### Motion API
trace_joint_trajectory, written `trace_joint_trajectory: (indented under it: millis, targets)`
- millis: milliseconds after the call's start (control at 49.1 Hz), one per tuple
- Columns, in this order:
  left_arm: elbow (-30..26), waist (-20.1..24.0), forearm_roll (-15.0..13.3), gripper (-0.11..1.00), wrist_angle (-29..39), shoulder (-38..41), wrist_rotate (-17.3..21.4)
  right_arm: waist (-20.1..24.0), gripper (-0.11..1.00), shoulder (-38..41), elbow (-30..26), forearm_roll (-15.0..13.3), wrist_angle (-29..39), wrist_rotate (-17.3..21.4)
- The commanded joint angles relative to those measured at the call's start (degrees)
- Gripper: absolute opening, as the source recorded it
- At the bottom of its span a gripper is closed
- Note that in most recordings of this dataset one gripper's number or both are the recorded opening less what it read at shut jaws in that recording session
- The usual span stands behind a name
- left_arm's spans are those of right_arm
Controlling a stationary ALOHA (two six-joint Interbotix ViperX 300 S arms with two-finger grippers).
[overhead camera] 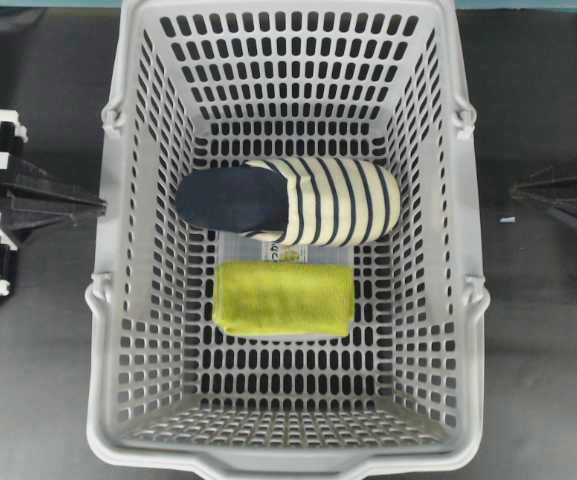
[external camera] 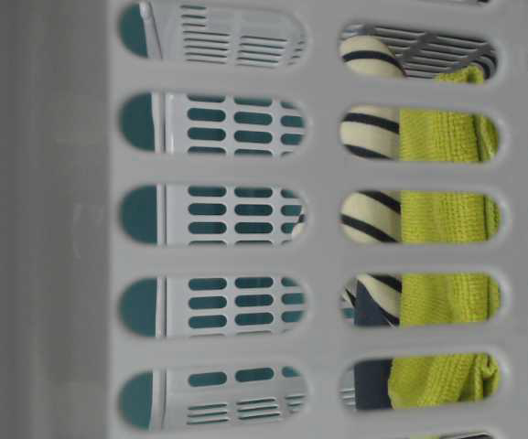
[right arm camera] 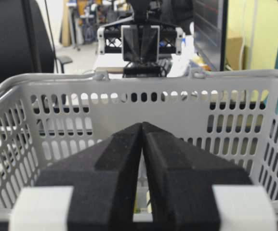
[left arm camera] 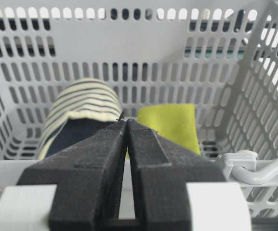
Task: Pick up the yellow cloth from the shopping basket with the left arm.
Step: 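Move the left gripper over the basket toward the yellow-green cloth, then lower the open left gripper onto the cloth and close on it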
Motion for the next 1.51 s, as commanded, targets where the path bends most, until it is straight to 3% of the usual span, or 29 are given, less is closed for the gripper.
trace_joint_trajectory:
  millis: [0, 81, 244, 611, 692, 876, 977, 1059, 1242, 1344, 1486]
  targets:
    - [-3.52, -0.62, 2.37, 0.06, 1.67, 0.35, -1.41, 0.18, 0.0, 0.18, -1.14, 0.26, -0.18, 0.53]
    - [-7.12, -0.62, 2.29, 0.0, 7.21, 1.14, -3.08, 0.18, 0.01, -0.35, -1.32, 1.49, 1.41, 1.05]
    - [-14.85, -1.41, 2.29, 0.0, 18.46, 4.57, -3.6, 0.26, -0.01, -0.88, -2.55, 1.58, 7.12, 4.92]
    - [-29.71, -3.78, 2.37, 0.0, 33.22, 18.11, -3.69, 0.26, 0.01, -0.44, -3.52, 1.23, 12.3, 4.92]
    - [-33.13, -3.78, 2.37, 0.0, 36.83, 21.53, -4.13, 0.62, 0.15, -0.53, -3.6, 1.23, 11.69, 4.83]
    - [-40.96, -3.78, 2.37, 0.0, 44.21, 30.06, -4.13, 0.62, 0.69, -0.62, -3.52, 1.14, 11.51, 4.83]
    - [-45.35, -3.96, 2.37, 0.01, 47.81, 34.72, -4.04, 0.62, 0.83, -0.62, -3.52, 1.14, 11.6, 4.83]
    - [-48.96, -4.04, 2.29, 0.13, 50.19, 38.41, -3.87, 0.62, 0.8, -0.62, -3.43, 1.14, 11.51, 4.66]
    - [-55.02, -4.83, 2.37, 0.67, 55.11, 46.41, -3.43, 0.62, 0.79, -0.88, -3.43, 1.14, 11.34, 4.83]
    - [-57.13, -5.54, 2.29, 0.88, 58.01, 50.63, -3.34, 0.7, 0.79, -0.88, -3.43, 1.14, 11.34, 5.19]
    - [-60.21, -7.21, 2.37, 0.87, 62.14, 56.69, -3.52, 0.79, 0.79, -1.05, -3.43, 1.14, 11.69, 5.19]
